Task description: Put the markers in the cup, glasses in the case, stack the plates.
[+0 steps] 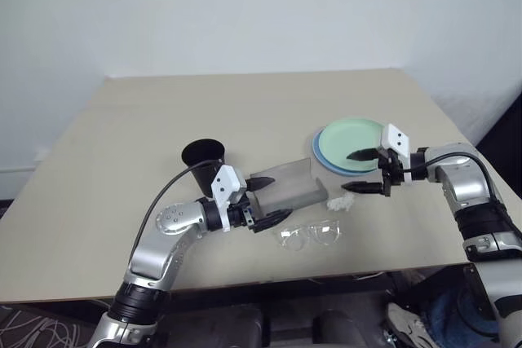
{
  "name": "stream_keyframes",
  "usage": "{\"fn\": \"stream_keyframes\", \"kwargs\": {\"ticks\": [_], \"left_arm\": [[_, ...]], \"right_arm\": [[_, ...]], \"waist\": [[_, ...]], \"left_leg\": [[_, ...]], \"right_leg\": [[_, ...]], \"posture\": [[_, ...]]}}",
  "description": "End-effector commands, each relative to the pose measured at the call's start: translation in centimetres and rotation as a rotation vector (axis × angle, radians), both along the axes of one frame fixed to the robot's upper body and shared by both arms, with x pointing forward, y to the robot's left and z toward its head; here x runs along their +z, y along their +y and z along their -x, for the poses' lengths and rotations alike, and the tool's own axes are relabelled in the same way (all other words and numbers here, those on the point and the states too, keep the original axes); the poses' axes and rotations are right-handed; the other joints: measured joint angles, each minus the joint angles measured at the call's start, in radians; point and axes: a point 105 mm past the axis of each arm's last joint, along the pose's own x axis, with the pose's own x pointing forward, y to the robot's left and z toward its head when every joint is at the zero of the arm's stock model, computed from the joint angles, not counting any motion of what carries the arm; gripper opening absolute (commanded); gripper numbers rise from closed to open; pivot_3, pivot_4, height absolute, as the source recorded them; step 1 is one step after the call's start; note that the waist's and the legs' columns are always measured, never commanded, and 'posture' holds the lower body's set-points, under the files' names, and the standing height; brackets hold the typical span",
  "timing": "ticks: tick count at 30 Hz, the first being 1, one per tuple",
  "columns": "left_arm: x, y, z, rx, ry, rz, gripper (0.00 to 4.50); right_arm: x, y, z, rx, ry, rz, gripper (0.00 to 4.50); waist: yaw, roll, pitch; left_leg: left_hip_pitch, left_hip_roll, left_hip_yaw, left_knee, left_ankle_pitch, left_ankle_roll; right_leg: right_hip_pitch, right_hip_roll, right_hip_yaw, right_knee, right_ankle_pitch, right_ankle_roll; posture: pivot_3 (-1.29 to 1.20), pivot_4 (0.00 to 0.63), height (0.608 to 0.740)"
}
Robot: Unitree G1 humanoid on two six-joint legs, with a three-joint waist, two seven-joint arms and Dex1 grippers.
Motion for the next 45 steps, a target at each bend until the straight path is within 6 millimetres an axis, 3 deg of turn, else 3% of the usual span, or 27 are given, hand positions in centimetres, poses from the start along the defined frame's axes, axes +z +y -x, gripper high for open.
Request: {"fn": "stream_keyframes", "kwargs": {"ticks": [1,9,17,21,31,38,42,45], "left_arm": [[1.4,-0.2,-0.2,-0.018,-0.054,0.013,4.50],[1.3,-0.4,0.0,-0.029,-0.049,0.012,4.50],[1.1,-0.3,0.1,-0.031,-0.016,-0.002,4.50],[0.9,-0.2,0.1,-0.030,-0.015,-0.014,4.50],[0.9,-0.1,0.1,-0.026,-0.015,-0.022,4.50],[0.8,0.1,0.1,-0.023,-0.016,-0.028,4.50],[0.8,0.0,0.1,-0.024,-0.018,-0.030,4.50],[0.7,0.0,0.0,-0.025,-0.019,-0.031,4.50]], "right_arm": [[0.4,0.1,0.4,0.030,-0.013,0.016,4.47],[-2.3,0.2,-0.1,-0.030,0.022,0.072,4.47],[-3.8,0.1,0.1,-0.035,0.046,0.105,4.47],[-4.3,-0.1,0.0,-0.044,0.048,0.127,3.62],[-3.8,-0.3,0.1,-0.042,0.041,0.123,0.08],[-0.3,-0.7,-0.6,-0.033,-0.049,0.051,0.03],[2.8,-0.8,-3.6,-0.152,-0.207,0.009,0.03],[3.6,-1.2,-5.8,-0.263,-0.299,0.030,0.03]], "waist": [[0.000,0.000,0.000],[0.000,0.000,0.000],[0.000,0.000,0.000],[0.000,0.000,0.000],[0.000,0.000,0.000],[0.000,0.000,0.000],[-0.005,0.000,0.000],[-0.005,0.000,0.000]], "left_leg": [[0.000,0.000,0.000,0.000,0.000,0.000],[0.000,0.000,0.001,0.001,0.000,0.000],[0.000,-0.001,0.001,0.001,0.000,0.000],[0.000,-0.001,0.001,0.001,0.000,0.000],[0.000,-0.001,0.000,0.001,0.000,0.000],[0.000,-0.001,0.001,0.002,0.000,0.000],[0.000,0.000,0.001,0.002,0.000,0.000],[0.001,0.000,0.001,0.002,0.000,0.000]], "right_leg": [[0.000,0.000,0.000,0.000,0.000,0.000],[0.000,0.000,0.000,0.000,0.000,0.001],[0.000,0.000,0.000,0.000,0.001,0.001],[0.000,0.000,0.000,0.000,0.001,0.001],[0.001,0.000,0.000,0.000,0.001,0.001],[0.001,0.000,0.000,0.000,0.001,0.002],[0.000,0.000,0.001,0.000,0.002,0.002],[0.001,0.001,0.001,0.000,0.002,0.002]], "posture": [[0.00,0.000,0.738],[0.00,0.000,0.738],[0.00,0.000,0.738],[0.00,0.000,0.738],[0.00,0.000,0.738],[0.00,0.000,0.738],[0.00,0.000,0.738],[0.00,0.000,0.738]]}}
